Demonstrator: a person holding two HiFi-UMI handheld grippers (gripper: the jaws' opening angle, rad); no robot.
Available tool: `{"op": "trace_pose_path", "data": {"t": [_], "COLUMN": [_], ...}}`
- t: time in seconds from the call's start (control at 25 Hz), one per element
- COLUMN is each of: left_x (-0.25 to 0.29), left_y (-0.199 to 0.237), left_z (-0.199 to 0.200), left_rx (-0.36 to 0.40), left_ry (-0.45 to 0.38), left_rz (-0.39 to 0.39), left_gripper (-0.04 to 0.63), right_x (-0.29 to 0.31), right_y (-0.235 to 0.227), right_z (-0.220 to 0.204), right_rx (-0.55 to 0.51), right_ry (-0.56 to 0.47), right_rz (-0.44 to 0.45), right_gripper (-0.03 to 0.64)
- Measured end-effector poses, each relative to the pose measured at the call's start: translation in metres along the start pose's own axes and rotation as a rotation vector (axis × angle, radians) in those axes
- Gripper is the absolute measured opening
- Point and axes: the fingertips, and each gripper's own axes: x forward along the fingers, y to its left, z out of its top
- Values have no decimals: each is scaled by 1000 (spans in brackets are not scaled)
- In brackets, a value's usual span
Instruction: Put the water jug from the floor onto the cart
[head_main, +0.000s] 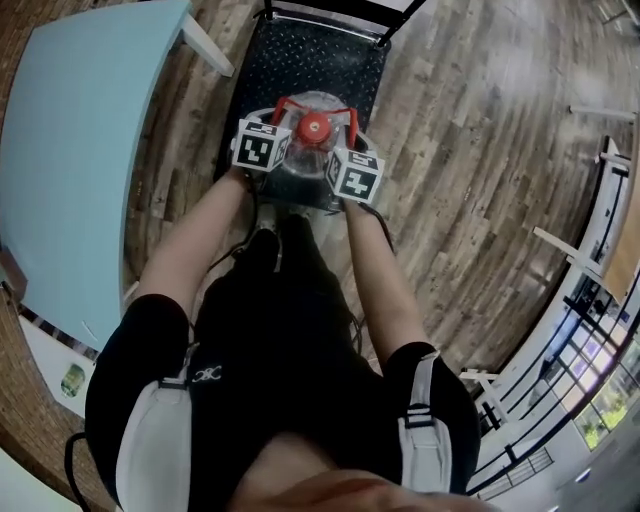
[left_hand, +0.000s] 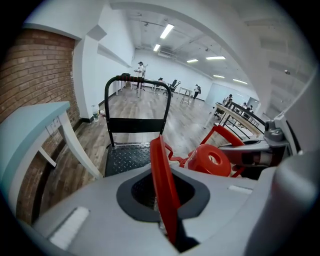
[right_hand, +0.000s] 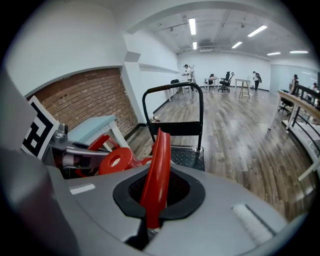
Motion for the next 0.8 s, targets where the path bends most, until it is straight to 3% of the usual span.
{"op": "trace_pose_path", "data": {"t": [0.16, 0.44, 0.8], "left_x": [21, 57, 94], "left_y": [5, 19, 33], "left_z": [2, 4, -16], "left_rx": [-15, 22, -15], "left_ry": [9, 16, 48], "left_rz": [13, 23, 48], "left_gripper": [15, 20, 25], "right_x": [21, 56, 97], "right_y": [-9, -17, -26], "right_z": [6, 3, -15], "right_rx": [-12, -72, -57], "right_ry": [6, -13, 26], "right_rz": [5, -29, -17], "right_gripper": [15, 15, 17]}}
